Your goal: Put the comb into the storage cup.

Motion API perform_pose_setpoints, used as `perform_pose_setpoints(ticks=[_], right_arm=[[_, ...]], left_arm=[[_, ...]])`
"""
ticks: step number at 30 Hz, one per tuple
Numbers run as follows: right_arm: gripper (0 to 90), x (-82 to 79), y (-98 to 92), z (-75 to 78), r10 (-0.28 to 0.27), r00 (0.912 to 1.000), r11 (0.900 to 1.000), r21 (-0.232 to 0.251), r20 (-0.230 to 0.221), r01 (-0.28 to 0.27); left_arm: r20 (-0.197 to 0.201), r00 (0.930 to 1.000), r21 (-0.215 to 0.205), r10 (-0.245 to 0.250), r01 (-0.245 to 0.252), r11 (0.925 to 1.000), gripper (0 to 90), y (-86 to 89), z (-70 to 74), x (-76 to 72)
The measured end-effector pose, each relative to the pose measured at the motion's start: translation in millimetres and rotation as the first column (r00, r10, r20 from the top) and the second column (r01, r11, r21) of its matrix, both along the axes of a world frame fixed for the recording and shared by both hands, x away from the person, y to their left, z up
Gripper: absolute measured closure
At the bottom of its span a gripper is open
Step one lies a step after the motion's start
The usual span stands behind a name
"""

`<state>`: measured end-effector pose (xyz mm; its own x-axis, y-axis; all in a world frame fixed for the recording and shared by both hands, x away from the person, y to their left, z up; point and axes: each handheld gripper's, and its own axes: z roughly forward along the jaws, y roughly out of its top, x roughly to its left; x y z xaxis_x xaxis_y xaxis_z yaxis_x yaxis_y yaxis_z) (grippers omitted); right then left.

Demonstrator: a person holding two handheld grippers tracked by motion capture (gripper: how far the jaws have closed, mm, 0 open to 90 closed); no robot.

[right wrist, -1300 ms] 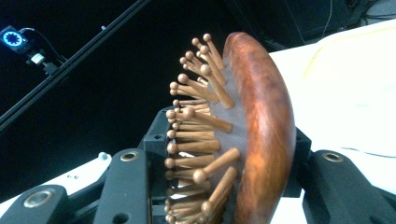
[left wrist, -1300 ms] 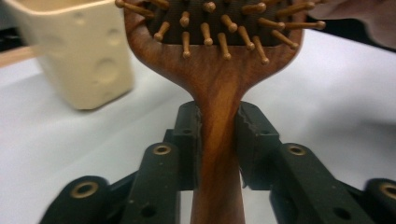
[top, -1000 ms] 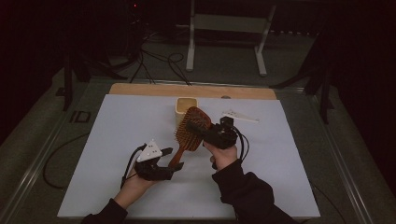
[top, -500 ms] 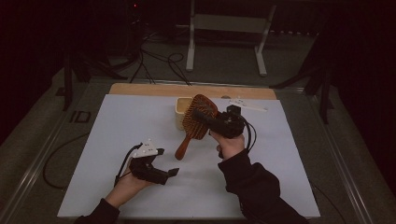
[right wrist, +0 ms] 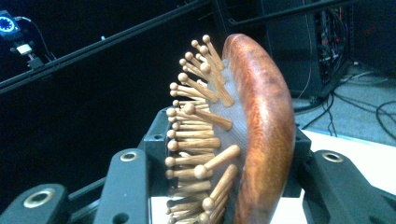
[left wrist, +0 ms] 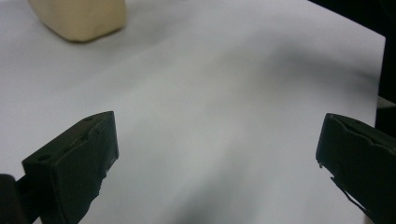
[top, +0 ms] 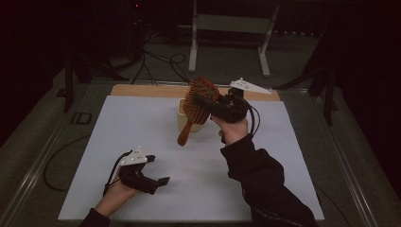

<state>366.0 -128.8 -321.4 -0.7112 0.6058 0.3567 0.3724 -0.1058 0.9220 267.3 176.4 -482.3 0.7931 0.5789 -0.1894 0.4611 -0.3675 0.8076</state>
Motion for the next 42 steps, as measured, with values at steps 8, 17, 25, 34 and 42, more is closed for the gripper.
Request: perform_pose_setpoints(ticks=[8, 17, 25, 34, 42], right_arm=[[51.7, 17.6, 4.3, 19.0, -0.014, 0.9996, 1.0, -0.006, 0.026, 0.014], [51.7, 38.9, 6.4, 41.4, -0.051, 0.997, 0.999, -0.016, 0.059, 0.052], [51.6, 58.0, 7.6, 51.9, -0.095, 0.9921, 0.995, -0.015, 0.083, 0.096], [51.6, 79.3, 10.1, 38.0, -0.133, 0.9884, 0.99, -0.039, 0.073, 0.136], [51.6, 97.8, 23.4, 16.3, -0.156, 0.9856, 0.981, -0.108, 0.066, 0.162]], left_arm=[[-0.002, 0.9994, 0.001, 0.034, -0.034, 0.9994, 0.0, 18.2, -5.8, -8.4], [0.028, 0.9981, 0.023, 0.055, -0.056, 0.9982, 0.0, 31.4, -13.7, -20.2], [0.065, 0.9961, 0.058, 0.059, -0.063, 0.9963, 0.0, 36.8, -17.5, -26.6], [0.088, 0.9941, 0.068, 0.064, -0.07, 0.9952, 0.0, 37.9, -20.2, -29.3], [0.083, 0.994, 0.05, 0.071, -0.075, 0.9959, 0.0, 40.9, -19.9, -28.1]])
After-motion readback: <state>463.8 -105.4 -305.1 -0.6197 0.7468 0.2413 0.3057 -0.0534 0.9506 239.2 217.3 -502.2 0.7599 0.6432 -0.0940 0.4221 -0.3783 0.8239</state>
